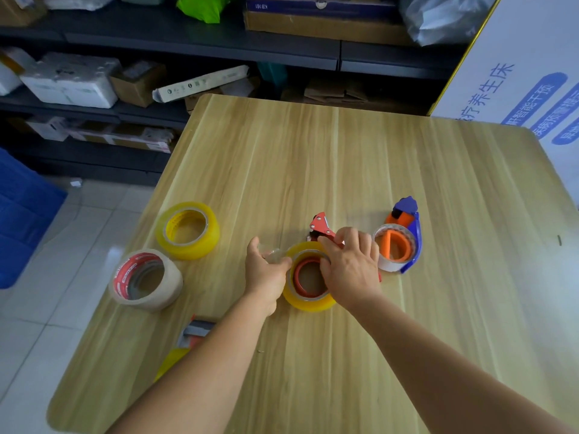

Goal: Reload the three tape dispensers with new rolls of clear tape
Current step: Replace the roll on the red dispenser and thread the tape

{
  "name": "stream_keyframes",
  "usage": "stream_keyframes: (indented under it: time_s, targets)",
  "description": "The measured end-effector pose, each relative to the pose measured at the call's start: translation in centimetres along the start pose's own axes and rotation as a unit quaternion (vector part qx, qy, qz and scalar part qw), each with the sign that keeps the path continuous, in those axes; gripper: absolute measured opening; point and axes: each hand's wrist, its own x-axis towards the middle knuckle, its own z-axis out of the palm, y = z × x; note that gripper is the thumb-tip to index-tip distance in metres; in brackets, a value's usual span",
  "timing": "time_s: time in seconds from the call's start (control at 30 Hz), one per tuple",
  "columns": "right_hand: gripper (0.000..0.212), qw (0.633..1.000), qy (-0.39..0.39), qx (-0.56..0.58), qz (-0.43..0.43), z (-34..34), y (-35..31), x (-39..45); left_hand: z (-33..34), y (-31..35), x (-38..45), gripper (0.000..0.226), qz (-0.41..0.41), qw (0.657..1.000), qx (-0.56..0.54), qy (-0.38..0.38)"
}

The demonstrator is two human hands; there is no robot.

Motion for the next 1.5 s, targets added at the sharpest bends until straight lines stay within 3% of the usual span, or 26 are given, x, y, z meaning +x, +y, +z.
stream_keyframes:
  time_s: [0.1, 0.33, 0.47, 0.6, 0.73, 0.83, 0.97, 1.2, 1.33, 1.5]
  targets:
    - [0.036, 1.0, -0.002, 0.001, 0.004, 0.4, 0.6, -0.1, 0.2, -0.2, 0.3, 0.087, 0.0, 1.0, 0.02, -0.001]
    - [0.043, 0.993, -0.104, -0.054, -0.011, 0.9, 1.6, -0.5, 1.1, -0.3, 0.3, 0.086, 0.006, 0.993, 0.116, 0.028]
    - [0.049, 0.99, -0.129, -0.062, -0.013, 0.6, 1.5, -0.2, 1.0, -0.6, 0.3, 0.088, -0.022, 0.993, 0.108, 0.031]
    - [0.063, 0.994, -0.105, -0.017, -0.011, 0.0, 0.1, -1.2, 1.0, -0.8, 0.0, 0.085, -0.024, 0.994, 0.099, 0.032]
    - [0.049, 0.998, -0.014, 0.002, -0.06, 0.9, -2.5, -3.6, 0.7, -0.9, 0.2, 0.082, -0.043, 0.996, 0.076, 0.02]
    - [0.048, 0.992, -0.118, 0.007, -0.047, 1.6, -3.4, -4.6, 0.4, -1.2, 0.3, 0.077, -0.046, 0.998, 0.054, 0.005]
    - [0.033, 0.988, -0.148, 0.004, -0.036, 2.1, -4.1, -4.8, -0.4, -1.2, -0.2, 0.063, -0.042, 0.999, 0.01, -0.031]
    - [0.035, 0.987, -0.048, 0.154, 0.015, -0.1, -3.1, -4.5, -1.7, 0.5, -1.7, 0.045, 0.028, 0.992, -0.076, -0.095]
    - [0.031, 0.948, -0.019, 0.303, 0.1, -2.2, -2.5, -4.4, -1.7, 2.4, -2.1, 0.057, 0.126, 0.988, -0.005, -0.089]
    - [0.026, 0.915, -0.012, 0.375, 0.147, -3.0, -1.5, -5.4, -2.1, 3.6, -2.4, 0.039, 0.154, 0.979, 0.046, -0.122]
